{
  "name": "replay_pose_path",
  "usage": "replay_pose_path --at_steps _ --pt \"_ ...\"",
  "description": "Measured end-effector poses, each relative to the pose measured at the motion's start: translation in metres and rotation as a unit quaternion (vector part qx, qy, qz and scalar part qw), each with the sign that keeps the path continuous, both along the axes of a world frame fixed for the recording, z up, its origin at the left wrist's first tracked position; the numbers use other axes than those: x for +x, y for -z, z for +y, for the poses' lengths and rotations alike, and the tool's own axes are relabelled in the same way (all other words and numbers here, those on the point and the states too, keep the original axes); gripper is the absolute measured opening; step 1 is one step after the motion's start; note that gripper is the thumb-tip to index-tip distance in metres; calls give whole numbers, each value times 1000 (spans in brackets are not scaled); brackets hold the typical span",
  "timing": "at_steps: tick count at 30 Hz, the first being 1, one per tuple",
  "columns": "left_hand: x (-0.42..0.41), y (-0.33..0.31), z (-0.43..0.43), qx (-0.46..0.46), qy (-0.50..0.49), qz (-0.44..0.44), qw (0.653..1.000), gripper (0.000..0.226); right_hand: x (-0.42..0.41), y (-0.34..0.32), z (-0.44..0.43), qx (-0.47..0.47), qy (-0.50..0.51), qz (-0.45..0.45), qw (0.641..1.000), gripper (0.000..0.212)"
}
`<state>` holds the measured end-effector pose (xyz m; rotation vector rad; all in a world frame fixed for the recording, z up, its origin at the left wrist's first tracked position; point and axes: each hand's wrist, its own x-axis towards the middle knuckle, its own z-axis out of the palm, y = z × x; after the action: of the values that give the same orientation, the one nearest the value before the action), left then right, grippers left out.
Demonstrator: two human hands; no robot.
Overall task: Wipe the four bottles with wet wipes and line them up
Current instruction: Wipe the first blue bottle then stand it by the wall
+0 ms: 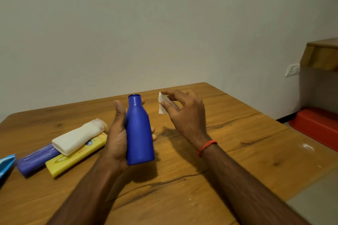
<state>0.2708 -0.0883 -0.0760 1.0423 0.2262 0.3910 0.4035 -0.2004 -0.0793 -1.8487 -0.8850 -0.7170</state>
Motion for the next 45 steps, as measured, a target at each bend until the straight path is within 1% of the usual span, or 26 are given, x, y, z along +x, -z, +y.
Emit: replay_pose_path --at_steps 2,4,6,8,9,10,13,16,19,22,25,26,28,31,33,34,37,40,42,45 --pt "-2 1 0 8 -5 32 999 66 -5 -1 2 44 -55 51 996 41" --pt "-3 0 1 10 -15 47 999 66 -12 -4 4 75 -117 65 988 41" --pt "-1 0 1 31 -29 35 999 68 -18 -5 4 74 -191 21 979 34" --pt "1 0 0 60 -44 16 997 60 -23 -3 7 39 -246 -60 967 28" --pt "1 0 0 70 -50 8 996 54 -22 -1 9 22 -257 -85 963 27" --pt "2 -1 -1 76 -55 3 996 49 -21 0 11 12 -255 -90 963 27" --pt "4 0 1 80 -66 0 995 42 -19 1 12 22 -227 -38 973 27" --pt "5 2 1 77 -93 15 993 40 -20 3 12 22 -260 -7 965 26" --pt "2 0 7 27 -116 32 992 42 -26 2 10 -12 -327 -8 945 24" --pt "-3 -5 21 -45 -126 38 990 56 -36 3 12 -82 -402 -2 912 26" --pt "-6 -4 33 -55 -152 3 987 76 -44 5 14 -160 -443 -19 882 26" --pt "-5 -3 35 -58 -156 -10 986 79 -46 5 14 -177 -450 -25 875 26" --pt "-5 -3 32 -70 -157 -25 985 76 -47 2 12 -192 -467 -19 863 25" --pt "-4 -2 25 -109 -156 -21 981 55 -47 -2 8 -202 -499 10 843 25" --pt "-4 -1 23 -131 -133 -25 982 41 -47 -1 8 -203 -486 -2 850 26" --pt "-5 0 23 -138 -115 -28 983 37 -47 1 9 -190 -467 -18 863 27" --pt "-5 0 21 -143 -41 -29 988 37 -44 5 13 -85 -389 -51 916 26" --pt "-1 -1 14 -127 -16 -41 991 31 -36 3 14 12 -291 -43 956 24" --pt "2 1 10 -85 -23 -50 995 28 -31 2 12 46 -251 -33 966 25" --pt "2 3 5 -23 -50 -31 998 30 -28 1 9 60 -239 1 969 30"
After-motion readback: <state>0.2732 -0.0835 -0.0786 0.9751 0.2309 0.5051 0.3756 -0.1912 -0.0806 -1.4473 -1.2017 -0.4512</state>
